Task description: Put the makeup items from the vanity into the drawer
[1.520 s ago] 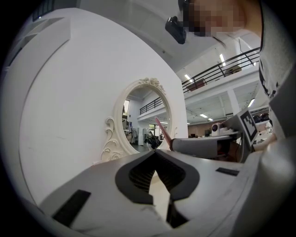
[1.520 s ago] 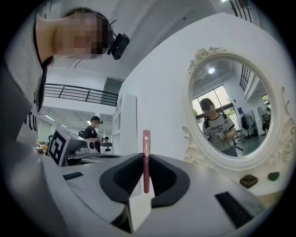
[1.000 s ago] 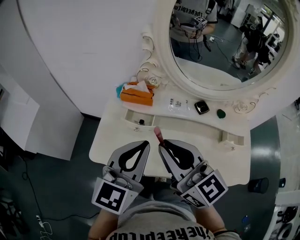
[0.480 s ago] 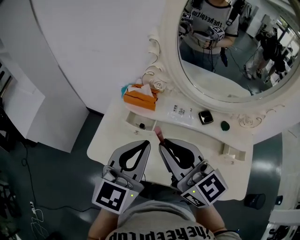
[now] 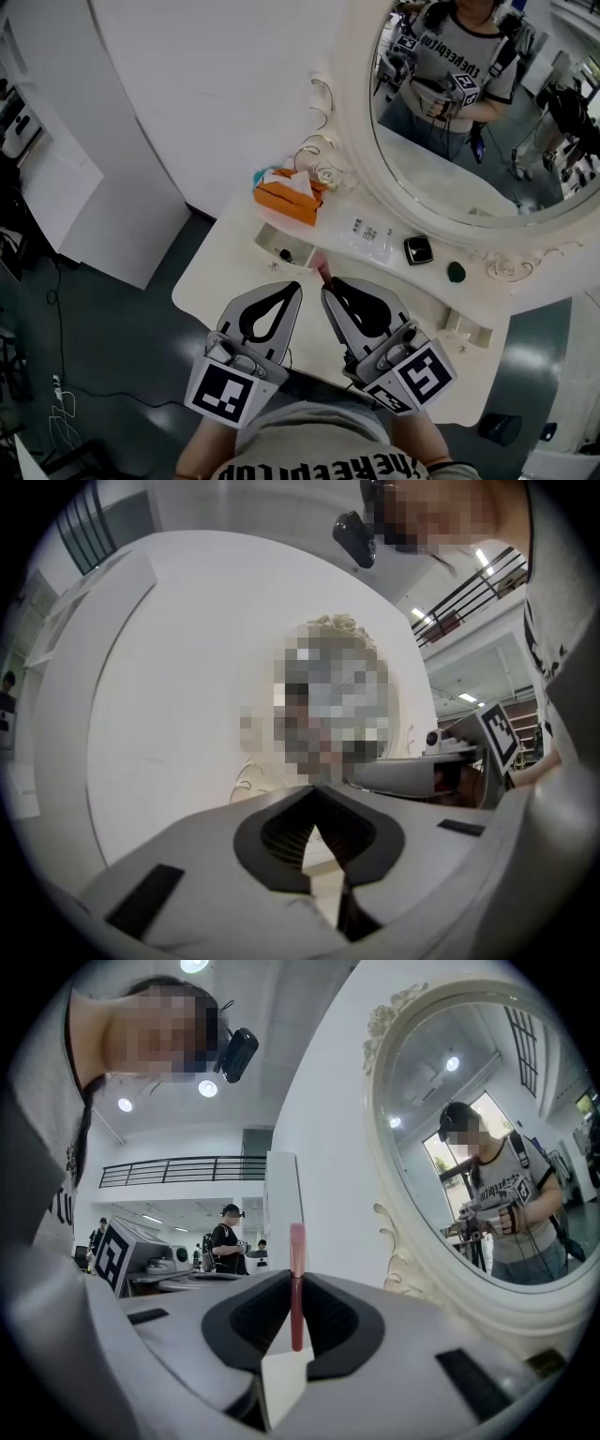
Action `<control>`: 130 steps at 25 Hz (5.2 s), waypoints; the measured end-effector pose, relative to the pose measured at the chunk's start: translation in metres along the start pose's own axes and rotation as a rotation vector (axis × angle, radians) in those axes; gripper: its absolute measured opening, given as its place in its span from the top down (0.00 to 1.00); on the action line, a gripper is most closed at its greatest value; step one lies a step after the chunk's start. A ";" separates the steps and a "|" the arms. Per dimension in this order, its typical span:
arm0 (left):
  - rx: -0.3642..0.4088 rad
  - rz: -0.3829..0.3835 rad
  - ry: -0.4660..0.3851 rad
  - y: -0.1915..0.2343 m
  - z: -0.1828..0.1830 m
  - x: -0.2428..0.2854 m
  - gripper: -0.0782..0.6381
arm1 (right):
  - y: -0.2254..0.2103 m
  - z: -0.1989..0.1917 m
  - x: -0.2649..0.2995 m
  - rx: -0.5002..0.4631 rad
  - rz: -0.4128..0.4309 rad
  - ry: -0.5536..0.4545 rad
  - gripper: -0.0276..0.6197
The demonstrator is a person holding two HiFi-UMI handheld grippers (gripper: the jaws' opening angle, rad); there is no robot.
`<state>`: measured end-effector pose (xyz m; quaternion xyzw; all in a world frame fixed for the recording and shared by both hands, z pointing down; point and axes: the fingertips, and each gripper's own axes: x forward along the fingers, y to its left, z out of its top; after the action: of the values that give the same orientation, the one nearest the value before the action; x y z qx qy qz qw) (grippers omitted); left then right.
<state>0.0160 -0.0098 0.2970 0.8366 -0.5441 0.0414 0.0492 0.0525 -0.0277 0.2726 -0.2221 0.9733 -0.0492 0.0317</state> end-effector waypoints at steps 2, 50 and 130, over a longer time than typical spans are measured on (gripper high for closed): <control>-0.002 0.014 0.005 -0.001 -0.001 0.002 0.87 | -0.004 -0.001 -0.001 0.005 0.011 0.001 0.86; -0.039 -0.067 0.065 0.063 -0.020 0.027 0.87 | -0.035 -0.036 0.060 0.039 -0.106 0.092 0.86; -0.131 -0.054 0.175 0.155 -0.064 0.051 0.87 | -0.089 -0.194 0.123 0.035 -0.137 0.535 0.84</control>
<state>-0.1064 -0.1105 0.3729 0.8390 -0.5167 0.0774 0.1524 -0.0361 -0.1446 0.4706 -0.2659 0.9288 -0.1251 -0.2258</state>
